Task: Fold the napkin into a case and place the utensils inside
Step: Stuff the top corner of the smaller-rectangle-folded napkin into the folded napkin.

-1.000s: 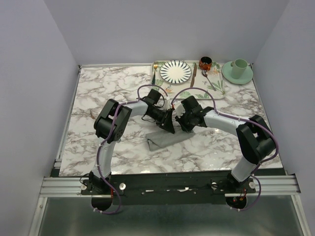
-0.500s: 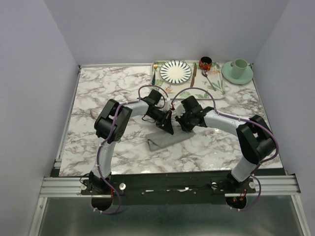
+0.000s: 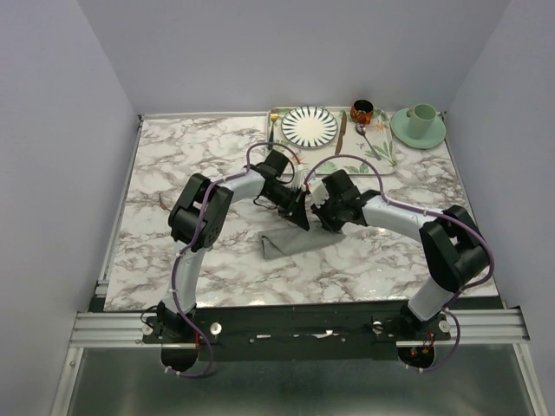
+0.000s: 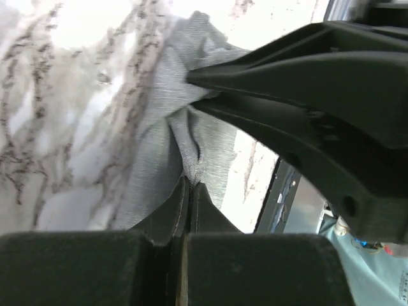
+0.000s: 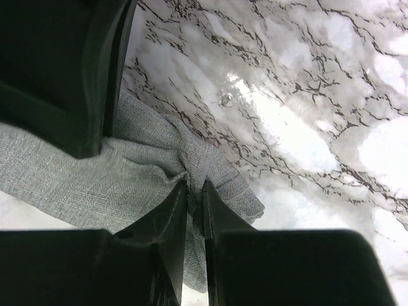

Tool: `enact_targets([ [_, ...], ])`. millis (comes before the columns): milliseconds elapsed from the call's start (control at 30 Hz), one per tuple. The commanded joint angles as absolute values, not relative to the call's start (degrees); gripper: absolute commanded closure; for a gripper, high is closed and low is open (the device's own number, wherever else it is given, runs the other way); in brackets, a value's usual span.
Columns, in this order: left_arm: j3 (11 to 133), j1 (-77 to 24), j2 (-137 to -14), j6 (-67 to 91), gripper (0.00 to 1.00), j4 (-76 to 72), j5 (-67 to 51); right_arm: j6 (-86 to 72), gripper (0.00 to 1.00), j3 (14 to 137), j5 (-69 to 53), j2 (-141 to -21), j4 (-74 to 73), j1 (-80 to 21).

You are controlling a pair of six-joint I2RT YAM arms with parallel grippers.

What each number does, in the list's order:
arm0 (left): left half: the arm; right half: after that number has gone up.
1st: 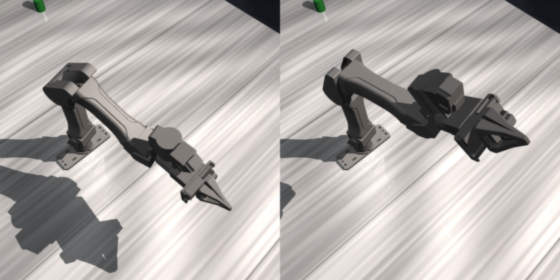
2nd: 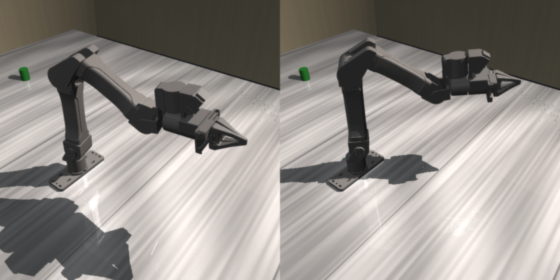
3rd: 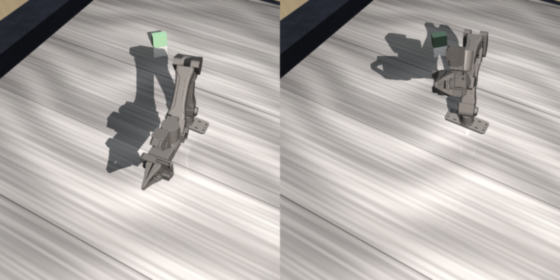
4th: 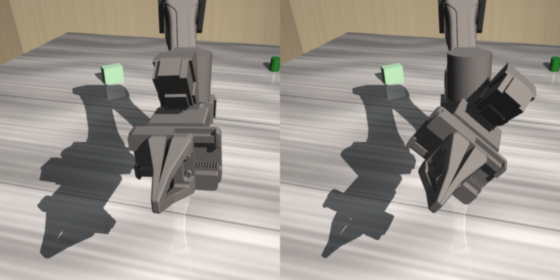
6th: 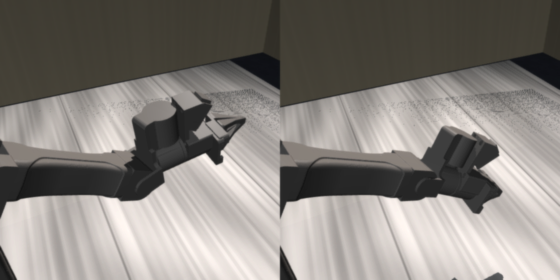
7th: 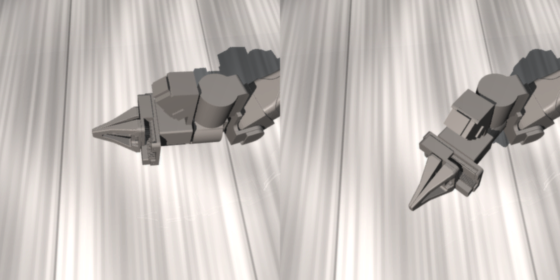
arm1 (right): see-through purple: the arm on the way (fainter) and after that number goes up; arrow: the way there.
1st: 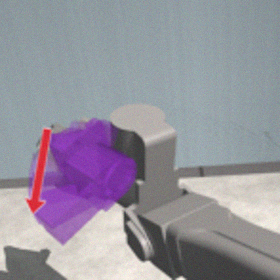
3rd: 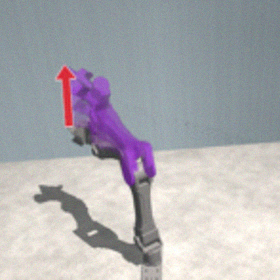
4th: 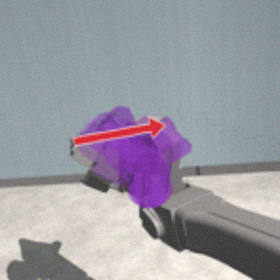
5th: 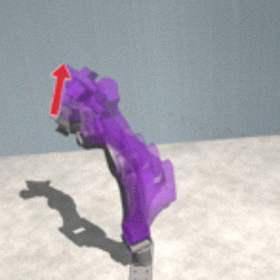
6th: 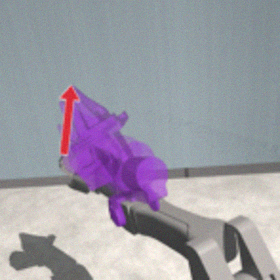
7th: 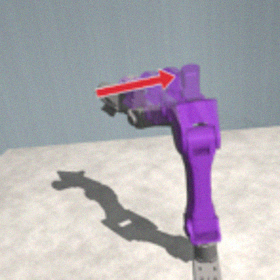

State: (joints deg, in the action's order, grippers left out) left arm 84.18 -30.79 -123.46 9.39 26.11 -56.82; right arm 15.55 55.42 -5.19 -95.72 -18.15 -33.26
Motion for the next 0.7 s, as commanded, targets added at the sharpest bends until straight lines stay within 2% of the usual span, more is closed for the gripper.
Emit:
enact_targets([
  [0,85.0,-29.1,-128.0,9.1,1.0,26.5,-55.8,16.6,0.78,54.2,-4.0,-94.5,-18.0,-33.0],
  [100,84.6,-28.4,-130.4,8.6,1.0,26.0,-55.3,16.3,0.74,54.8,-4.1,-93.8,-18.2,-33.0],
  [133,84.4,-28.3,-131.4,8.5,1.0,26.0,-55.2,16.2,0.68,55.3,-4.1,-93.3,-18.3,-33.0],
  [267,83.5,-27.9,-132.6,8.2,1.0,25.5,-55.0,16.3,0.57,57.6,-3.4,-91.6,-20.6,-33.0],
  [667,83.1,-27.8,-132.9,8.0,1.0,25.3,-55.2,21.2,0.53,58.4,-3.0,-92.2,-21.7,-33.1],
])
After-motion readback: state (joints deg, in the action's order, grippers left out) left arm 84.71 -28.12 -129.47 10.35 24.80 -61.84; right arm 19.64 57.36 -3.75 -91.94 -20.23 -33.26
